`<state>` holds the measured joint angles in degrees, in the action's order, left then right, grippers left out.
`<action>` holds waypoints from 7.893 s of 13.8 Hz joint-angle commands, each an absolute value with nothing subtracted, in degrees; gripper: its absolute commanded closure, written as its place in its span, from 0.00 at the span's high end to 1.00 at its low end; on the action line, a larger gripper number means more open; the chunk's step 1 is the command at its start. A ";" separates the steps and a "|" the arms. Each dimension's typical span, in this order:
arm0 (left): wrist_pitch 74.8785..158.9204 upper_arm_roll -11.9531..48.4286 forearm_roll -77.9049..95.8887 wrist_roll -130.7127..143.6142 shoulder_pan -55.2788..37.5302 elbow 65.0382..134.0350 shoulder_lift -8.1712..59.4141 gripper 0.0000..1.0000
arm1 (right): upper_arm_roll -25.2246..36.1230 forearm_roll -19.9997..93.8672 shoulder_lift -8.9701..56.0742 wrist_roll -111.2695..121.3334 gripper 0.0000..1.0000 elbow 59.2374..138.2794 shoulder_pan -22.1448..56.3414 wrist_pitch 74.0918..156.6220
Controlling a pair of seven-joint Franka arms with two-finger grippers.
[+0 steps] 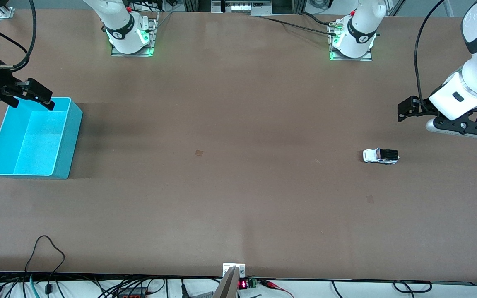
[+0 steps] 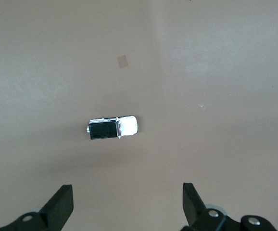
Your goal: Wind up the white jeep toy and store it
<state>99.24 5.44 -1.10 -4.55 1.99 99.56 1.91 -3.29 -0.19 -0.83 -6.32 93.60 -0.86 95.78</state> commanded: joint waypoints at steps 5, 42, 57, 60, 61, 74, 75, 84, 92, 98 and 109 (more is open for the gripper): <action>98.00 5.54 0.79 -5.98 2.55 97.82 2.64 1.00 | -4.13 0.09 -0.79 -6.68 1.00 93.16 -1.58 95.98; 144.47 5.36 -7.47 -85.86 10.55 124.19 21.96 1.00 | -4.22 0.09 -0.79 -6.68 1.00 93.52 -1.67 96.06; 145.55 5.54 -7.29 -86.85 10.99 123.93 25.48 0.05 | -4.13 0.09 -0.79 -6.68 1.00 93.60 -1.67 95.89; 145.63 5.45 -7.38 -87.62 10.99 123.75 26.46 0.05 | -4.13 0.09 -0.79 -6.68 1.00 93.60 -1.67 95.89; 145.55 5.45 -7.38 -87.71 10.99 123.66 26.46 0.05 | -4.22 0.09 -0.79 -6.68 1.00 93.60 -1.67 95.89; 146.07 4.31 -10.02 -100.18 20.82 120.76 29.79 0.04 | -4.13 0.09 -0.88 -6.68 1.00 93.60 -1.67 95.80; 146.07 4.31 -10.02 -101.07 21.44 120.67 29.79 0.04 | -4.22 0.09 -0.88 -6.68 1.00 93.69 -1.67 95.80; 146.07 4.31 -11.60 -101.87 25.49 119.18 32.17 0.04 | -4.13 0.09 -0.88 -6.68 1.00 93.69 -1.67 95.62; 146.07 4.39 -12.83 -106.78 28.03 117.16 33.84 0.05 | -4.22 0.09 -0.97 -6.68 1.00 93.96 -1.67 95.71; 146.07 4.39 -12.83 -106.79 29.00 117.16 33.93 0.11 | -4.22 0.09 -0.97 -6.68 1.00 93.96 -1.67 95.71; 142.40 5.01 -12.74 -106.44 29.18 116.02 30.77 1.00 | -4.22 0.09 -0.97 -6.68 1.00 94.31 -1.67 95.98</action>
<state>145.34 4.44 -11.33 -105.57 28.56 116.42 32.58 -3.46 -0.19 -0.56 -6.37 93.98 -0.87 96.03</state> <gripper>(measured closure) 0.000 0.000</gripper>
